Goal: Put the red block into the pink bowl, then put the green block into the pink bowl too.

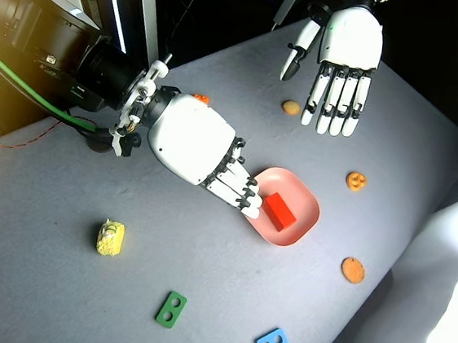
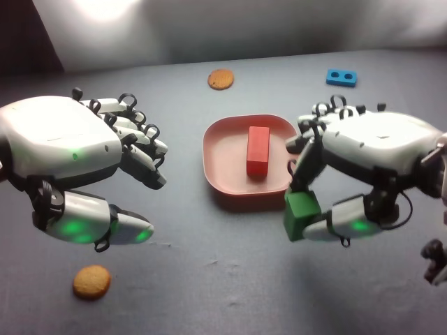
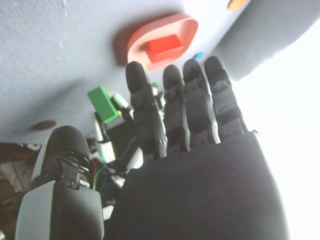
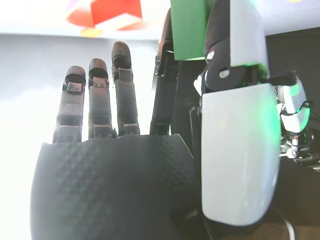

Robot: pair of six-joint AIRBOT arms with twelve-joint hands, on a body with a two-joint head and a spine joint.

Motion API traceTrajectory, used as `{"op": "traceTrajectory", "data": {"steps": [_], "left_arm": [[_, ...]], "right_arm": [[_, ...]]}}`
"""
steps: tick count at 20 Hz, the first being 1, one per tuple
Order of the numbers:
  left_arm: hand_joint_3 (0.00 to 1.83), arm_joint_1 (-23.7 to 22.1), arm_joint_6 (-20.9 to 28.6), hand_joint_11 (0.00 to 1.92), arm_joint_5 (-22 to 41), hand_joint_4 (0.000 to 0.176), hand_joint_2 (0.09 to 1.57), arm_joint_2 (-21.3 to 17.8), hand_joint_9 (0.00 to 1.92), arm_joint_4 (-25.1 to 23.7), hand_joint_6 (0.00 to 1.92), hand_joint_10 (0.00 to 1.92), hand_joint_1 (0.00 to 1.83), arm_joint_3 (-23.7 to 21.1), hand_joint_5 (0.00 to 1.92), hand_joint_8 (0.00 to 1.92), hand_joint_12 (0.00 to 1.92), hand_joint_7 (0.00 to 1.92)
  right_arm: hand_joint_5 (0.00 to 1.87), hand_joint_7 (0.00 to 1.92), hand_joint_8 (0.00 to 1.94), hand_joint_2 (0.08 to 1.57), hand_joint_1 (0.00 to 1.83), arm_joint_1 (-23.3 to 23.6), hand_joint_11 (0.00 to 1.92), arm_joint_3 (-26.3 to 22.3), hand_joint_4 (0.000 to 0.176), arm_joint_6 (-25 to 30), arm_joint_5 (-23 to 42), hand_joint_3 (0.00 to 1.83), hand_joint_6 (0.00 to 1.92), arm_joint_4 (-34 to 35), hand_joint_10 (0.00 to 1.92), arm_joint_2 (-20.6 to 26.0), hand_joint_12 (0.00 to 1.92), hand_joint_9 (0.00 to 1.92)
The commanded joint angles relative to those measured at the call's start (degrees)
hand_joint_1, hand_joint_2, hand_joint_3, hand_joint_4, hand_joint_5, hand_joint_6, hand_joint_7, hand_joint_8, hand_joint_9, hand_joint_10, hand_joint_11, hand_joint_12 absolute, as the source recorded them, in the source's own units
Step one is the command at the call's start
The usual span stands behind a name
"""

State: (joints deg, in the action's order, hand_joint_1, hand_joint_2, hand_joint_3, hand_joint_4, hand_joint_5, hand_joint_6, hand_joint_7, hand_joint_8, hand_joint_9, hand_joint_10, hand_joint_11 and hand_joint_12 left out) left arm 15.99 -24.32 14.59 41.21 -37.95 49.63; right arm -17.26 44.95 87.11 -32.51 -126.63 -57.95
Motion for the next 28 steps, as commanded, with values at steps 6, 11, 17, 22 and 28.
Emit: {"op": "traceTrajectory", "data": {"steps": [6, 11, 17, 22, 28], "left_arm": [[0.00, -0.89, 0.05, 0.00, 4.09, 0.000, 1.23, -0.50, 0.27, 0.68, 0.00, 0.00, 0.17, 0.10, 0.65, 0.00, 0.44, 0.37], [0.00, -0.89, 0.05, 0.00, 4.08, 0.000, 1.22, -0.47, 0.28, 0.33, 0.01, 0.01, 0.18, 0.11, 0.64, 0.00, 0.40, 0.35], [0.00, -0.89, 0.05, 0.00, 4.08, 0.000, 1.22, -0.47, 0.24, 0.19, 0.01, 0.00, 0.21, 0.22, 0.65, 0.00, 0.39, 0.31], [0.00, -0.89, 0.05, 0.00, 4.08, 0.000, 1.21, -0.47, 0.23, 0.16, 0.00, 0.00, 0.23, 0.21, 0.66, 0.00, 0.37, 0.31], [0.00, -0.89, 0.05, 0.00, 4.08, 0.000, 1.23, -0.46, 0.22, 0.09, 0.00, 0.00, 0.20, 0.40, 0.63, 0.00, 0.29, 0.30]], "right_arm": [[1.19, 0.43, 0.00, 1.02, 1.12, 2.46, 0.00, 4.41, 0.081, 0.90, -4.49, 0.00, 0.62, -3.30, 0.01, 0.11, 0.00, 0.15], [1.16, 0.39, 0.00, 1.03, 1.09, 2.51, 0.00, 9.68, 0.157, 2.36, -4.49, 0.00, 0.67, -3.31, 0.01, -2.29, 0.00, 0.15], [1.16, 0.42, 0.01, 1.03, 1.10, 2.51, 0.00, 13.99, 0.101, 3.95, -4.50, 0.00, 0.68, -3.32, 0.00, -5.11, 0.00, 0.17], [1.18, 0.39, 0.00, 1.02, 1.10, 3.01, 0.00, 17.70, 0.132, 5.48, -4.51, 0.00, 0.64, -3.32, 0.00, -7.94, 0.00, 0.15], [1.20, 0.41, 0.00, 1.02, 1.10, 3.09, 0.00, 21.18, 0.121, 5.61, -4.44, 0.00, 0.61, -3.34, 0.00, -10.73, 0.00, 0.14]]}}
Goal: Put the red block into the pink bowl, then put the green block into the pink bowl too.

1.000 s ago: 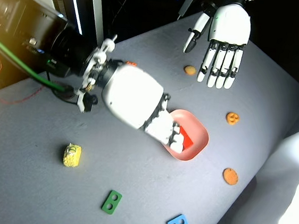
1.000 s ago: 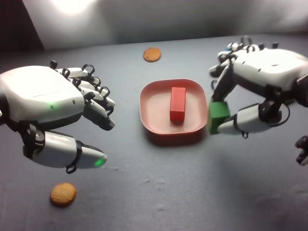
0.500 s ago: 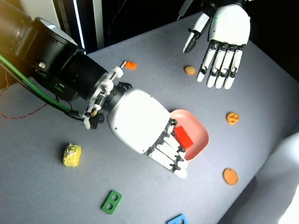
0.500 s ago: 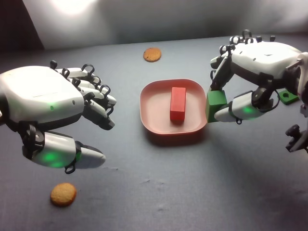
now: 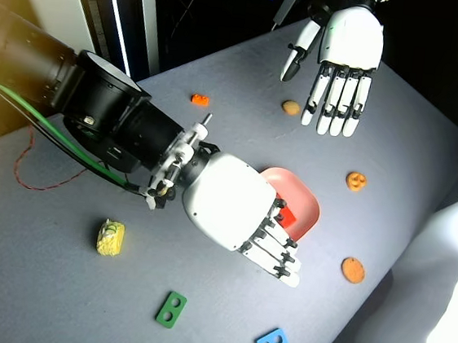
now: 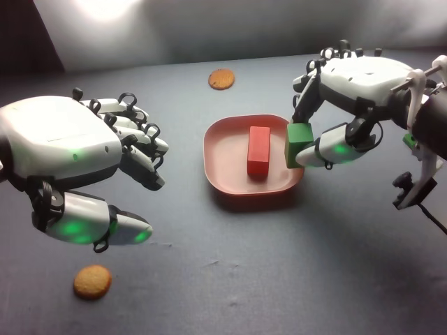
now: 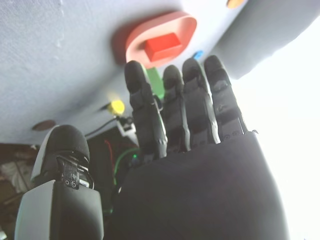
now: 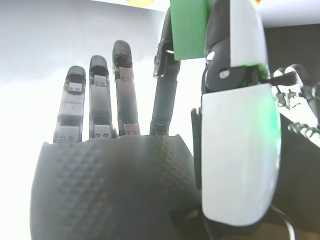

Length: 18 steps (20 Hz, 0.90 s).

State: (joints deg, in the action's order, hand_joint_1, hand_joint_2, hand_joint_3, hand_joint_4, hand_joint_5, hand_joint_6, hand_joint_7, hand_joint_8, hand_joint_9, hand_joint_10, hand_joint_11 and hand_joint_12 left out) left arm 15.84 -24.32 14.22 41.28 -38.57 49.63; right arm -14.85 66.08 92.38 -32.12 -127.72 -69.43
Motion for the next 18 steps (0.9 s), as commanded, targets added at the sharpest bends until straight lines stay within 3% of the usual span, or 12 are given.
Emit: {"op": "traceTrajectory", "data": {"steps": [1, 2, 3, 4, 5, 6, 8, 10, 12, 16, 17, 18], "left_arm": [[0.00, -0.73, 0.05, 0.00, 4.45, 0.000, 1.23, -0.53, 0.23, 0.65, 0.00, 0.00, 0.19, 0.42, 0.63, 0.01, 0.28, 0.31], [0.00, -0.73, 0.05, 0.00, 4.45, 0.000, 1.22, -0.53, 0.23, 0.64, 0.00, 0.00, 0.20, 0.43, 0.65, 0.01, 0.30, 0.32], [0.00, -0.73, 0.05, 0.00, 4.45, 0.000, 1.22, -0.53, 0.24, 0.63, 0.01, 0.00, 0.20, 0.43, 0.66, 0.00, 0.36, 0.34], [0.00, -0.73, 0.05, 0.00, 4.45, 0.000, 1.22, -0.52, 0.24, 0.60, 0.00, 0.00, 0.20, 0.44, 0.65, 0.00, 0.36, 0.32], [0.00, -0.73, 0.05, 0.00, 4.45, 0.000, 1.23, -0.52, 0.26, 0.59, 0.00, 0.01, 0.20, 0.46, 0.64, 0.01, 0.37, 0.34], [0.00, -0.72, 0.05, 0.00, 4.45, 0.000, 1.23, -0.52, 0.24, 0.59, 0.00, 0.00, 0.18, 0.51, 0.64, 0.00, 0.37, 0.33], [0.00, -0.71, 0.05, 0.00, 4.45, 0.000, 1.22, -0.52, 0.23, 0.52, 0.01, 0.00, 0.21, 0.57, 0.64, 0.00, 0.31, 0.32], [0.00, -0.67, 0.05, 0.00, 4.45, 0.000, 1.22, -0.52, 0.27, 0.50, 0.00, 0.01, 0.22, 0.57, 0.65, 0.01, 0.35, 0.36], [0.00, -0.66, 0.05, 0.00, 4.44, 0.000, 1.22, -0.51, 0.26, 0.48, 0.00, 0.00, 0.20, 0.59, 0.64, 0.00, 0.34, 0.35], [0.00, -0.60, 0.05, 0.00, 4.44, 0.000, 1.23, -0.48, 0.24, 0.45, 0.00, 0.01, 0.17, 0.66, 0.64, 0.01, 0.34, 0.32], [0.00, -0.60, 0.05, 0.00, 4.44, 0.000, 1.24, -0.48, 0.24, 0.45, 0.00, 0.00, 0.17, 0.67, 0.61, 0.01, 0.30, 0.32], [0.00, -0.60, 0.05, 0.00, 4.44, 0.000, 1.23, -0.48, 0.25, 0.45, 0.00, 0.01, 0.18, 0.67, 0.62, 0.00, 0.34, 0.33]], "right_arm": [[1.21, 0.42, 0.00, 1.02, 1.11, 0.73, 0.00, 0.46, 0.100, 0.35, -4.73, 0.00, 0.59, -2.25, 0.00, 0.50, 0.00, 0.14], [1.23, 0.41, 0.00, 1.01, 1.12, 0.72, 0.00, 0.80, 0.082, 0.37, -4.49, 0.00, 0.57, -2.25, 0.01, 0.26, 0.00, 0.17], [1.23, 0.42, 0.00, 1.01, 1.11, 0.70, 0.00, 0.97, 0.120, 0.38, -4.21, 0.00, 0.57, -2.25, 0.01, 0.11, 0.00, 0.17], [1.22, 0.42, 0.00, 1.01, 1.11, 0.67, 0.00, 1.31, 0.129, 0.37, -3.89, 0.00, 0.57, -2.26, 0.01, -0.17, 0.00, 0.17], [1.23, 0.43, 0.00, 1.01, 1.11, 0.67, 0.00, 1.52, 0.113, 0.37, -3.72, 0.00, 0.56, -2.26, 0.00, -0.33, 0.00, 0.16], [1.23, 0.43, 0.00, 1.01, 1.12, 0.75, 0.00, 2.18, 0.069, 0.37, -3.37, 0.00, 0.57, -2.27, 0.00, -0.83, 0.00, 0.16], [1.20, 0.49, 0.00, 1.02, 1.11, 1.04, 0.00, 3.51, 0.091, 0.35, -3.19, 0.00, 0.62, -2.27, 0.00, -1.75, 0.00, 0.16], [1.22, 0.45, 0.00, 1.01, 1.12, 1.51, 0.00, 3.94, 0.080, 0.35, -3.08, 0.00, 0.58, -2.28, 0.01, -2.07, 0.00, 0.18], [1.22, 0.43, 0.00, 1.01, 1.11, 1.93, 0.00, 4.10, 0.102, 0.31, -2.88, 0.00, 0.58, -2.28, 0.00, -2.33, 0.00, 0.17], [1.21, 0.40, 0.00, 1.02, 1.12, 2.94, 0.00, 4.15, 0.089, 0.13, -2.53, 0.00, 0.60, -2.31, 0.00, -2.76, 0.00, 0.17], [1.22, 0.43, 0.01, 1.01, 1.11, 3.12, 0.00, 4.23, 0.107, 0.11, -2.49, 0.00, 0.58, -2.31, 0.01, -2.92, 0.00, 0.19], [1.22, 0.43, 0.00, 1.01, 1.12, 3.19, 0.00, 4.38, 0.091, 0.06, -2.42, 0.00, 0.58, -2.31, 0.01, -3.11, 0.00, 0.19]]}}
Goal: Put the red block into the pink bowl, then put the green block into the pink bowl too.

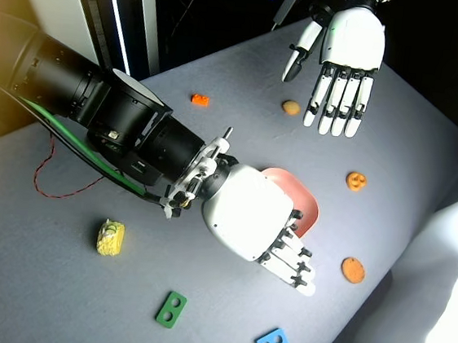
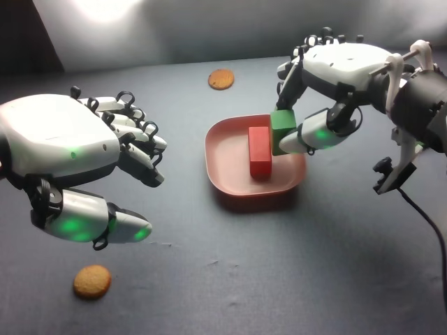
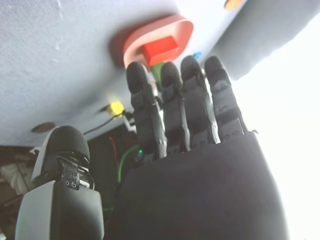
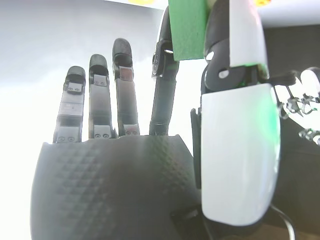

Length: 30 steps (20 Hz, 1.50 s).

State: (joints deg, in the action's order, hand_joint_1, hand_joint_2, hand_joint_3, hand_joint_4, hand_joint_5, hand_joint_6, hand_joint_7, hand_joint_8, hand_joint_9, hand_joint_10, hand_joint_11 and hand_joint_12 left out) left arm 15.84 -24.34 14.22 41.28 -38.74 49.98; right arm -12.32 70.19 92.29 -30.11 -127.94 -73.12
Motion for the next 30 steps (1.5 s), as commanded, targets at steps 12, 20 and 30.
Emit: {"op": "traceTrajectory", "data": {"steps": [12, 20, 30], "left_arm": [[0.00, -0.62, 0.08, 0.00, 4.45, 0.000, 1.23, -0.46, 0.30, 0.85, 0.00, 0.00, 0.18, 0.24, 0.63, 0.00, 0.43, 0.38], [0.00, -0.63, 0.08, 0.00, 4.45, 0.000, 1.23, -0.41, 0.27, 0.85, 0.00, 0.01, 0.18, 0.27, 0.61, 0.00, 0.44, 0.33], [0.00, -0.65, 0.08, 0.00, 4.45, 0.000, 1.23, -0.41, 0.28, 0.84, 0.01, 0.01, 0.17, 0.23, 0.62, 0.01, 0.33, 0.39]], "right_arm": [[1.23, 0.41, 0.00, 1.01, 1.11, -0.09, 0.00, 0.52, 0.122, -0.12, -4.22, 0.00, 0.56, -2.08, 0.00, 0.00, 0.00, 0.18], [1.18, 0.39, 0.00, 1.02, 1.09, -0.09, 0.00, 0.76, 0.156, -0.11, -4.24, 0.00, 0.64, -2.08, 0.00, -0.27, 0.00, 0.15], [1.04, 0.44, 0.01, 0.77, 0.98, 0.07, 0.00, 0.88, 0.116, -0.12, -4.15, 0.00, 0.02, -2.09, 0.01, -0.28, 0.00, 0.09]]}}
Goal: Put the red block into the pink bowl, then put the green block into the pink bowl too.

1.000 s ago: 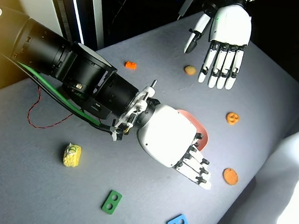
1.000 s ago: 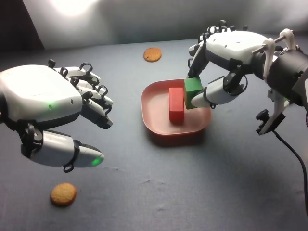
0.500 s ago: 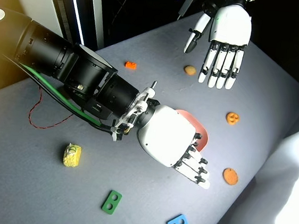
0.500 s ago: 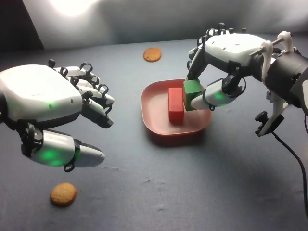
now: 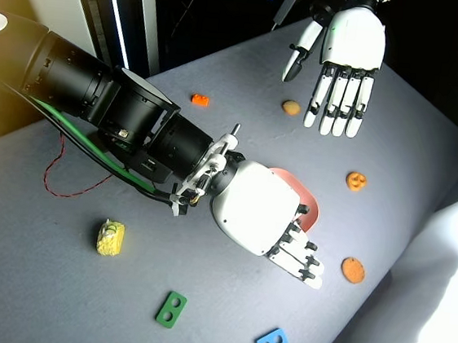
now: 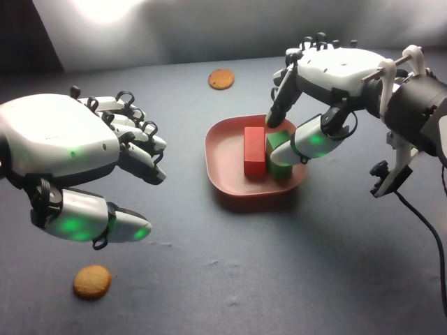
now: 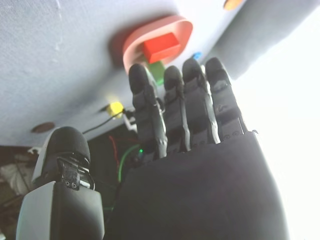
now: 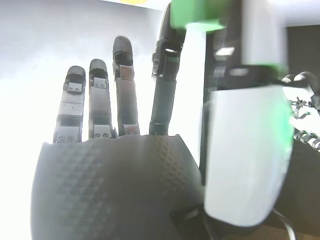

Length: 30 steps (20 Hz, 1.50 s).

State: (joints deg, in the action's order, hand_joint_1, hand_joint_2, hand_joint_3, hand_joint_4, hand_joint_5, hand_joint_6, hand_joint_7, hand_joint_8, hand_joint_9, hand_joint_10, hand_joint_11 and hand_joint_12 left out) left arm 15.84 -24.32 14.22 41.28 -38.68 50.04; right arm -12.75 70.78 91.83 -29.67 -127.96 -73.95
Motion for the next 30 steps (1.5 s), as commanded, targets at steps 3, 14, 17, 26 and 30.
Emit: {"op": "traceTrajectory", "data": {"steps": [3, 14, 17, 26, 30], "left_arm": [[0.00, -0.65, 0.06, 0.00, 4.45, 0.000, 1.24, -0.40, 0.24, 0.77, 0.01, 0.00, 0.17, 0.14, 0.59, 0.00, 0.25, 0.33], [0.00, 0.04, 0.06, 0.00, 4.28, 0.000, 1.24, 2.44, 0.23, 3.18, 0.00, 0.00, 0.19, -0.18, 0.56, 0.00, 0.17, 0.33], [0.00, 0.36, 0.06, 0.00, 5.33, 0.000, 1.23, 2.49, 0.26, 3.44, 0.00, 0.00, 0.20, -0.32, 0.58, 0.00, 0.25, 0.35], [0.00, 0.21, 0.07, 0.00, 6.19, 0.000, 1.21, 2.44, 0.21, 4.31, 0.00, 0.00, 0.22, -0.13, 0.59, 0.01, 0.27, 0.31], [0.00, 0.00, 0.07, 0.00, 6.32, 0.000, 1.21, 2.43, 0.28, 4.33, 0.00, 0.01, 0.18, -0.42, 0.51, 0.01, 0.32, 0.40]], "right_arm": [[1.02, 0.45, 0.01, 0.78, 0.94, 0.50, 0.00, 0.29, 0.137, 0.34, -4.55, 0.00, 0.00, -2.07, 0.01, 0.55, 0.00, 0.10], [0.74, 0.24, 0.00, 0.76, 0.84, 3.39, 0.00, -0.31, 0.174, 0.35, -0.98, 0.00, 0.00, -2.32, 0.00, 1.78, 0.00, 0.01], [0.70, 0.22, 0.00, 0.76, 0.83, 5.31, 0.00, -2.10, 0.176, 0.37, 0.79, 0.00, 0.00, -5.78, 0.00, 4.24, 0.00, 0.00], [0.45, 0.15, 0.01, 0.76, 0.79, 5.99, 0.00, -13.75, 0.176, 20.79, 4.35, 0.00, 0.00, -42.39, 0.00, 18.90, 0.00, 0.00], [0.30, 0.11, 0.00, 0.75, 0.76, 5.92, 0.00, -16.97, 0.145, 22.35, 4.04, 0.00, 0.00, -44.61, 0.00, 24.23, 0.00, 0.00]]}}
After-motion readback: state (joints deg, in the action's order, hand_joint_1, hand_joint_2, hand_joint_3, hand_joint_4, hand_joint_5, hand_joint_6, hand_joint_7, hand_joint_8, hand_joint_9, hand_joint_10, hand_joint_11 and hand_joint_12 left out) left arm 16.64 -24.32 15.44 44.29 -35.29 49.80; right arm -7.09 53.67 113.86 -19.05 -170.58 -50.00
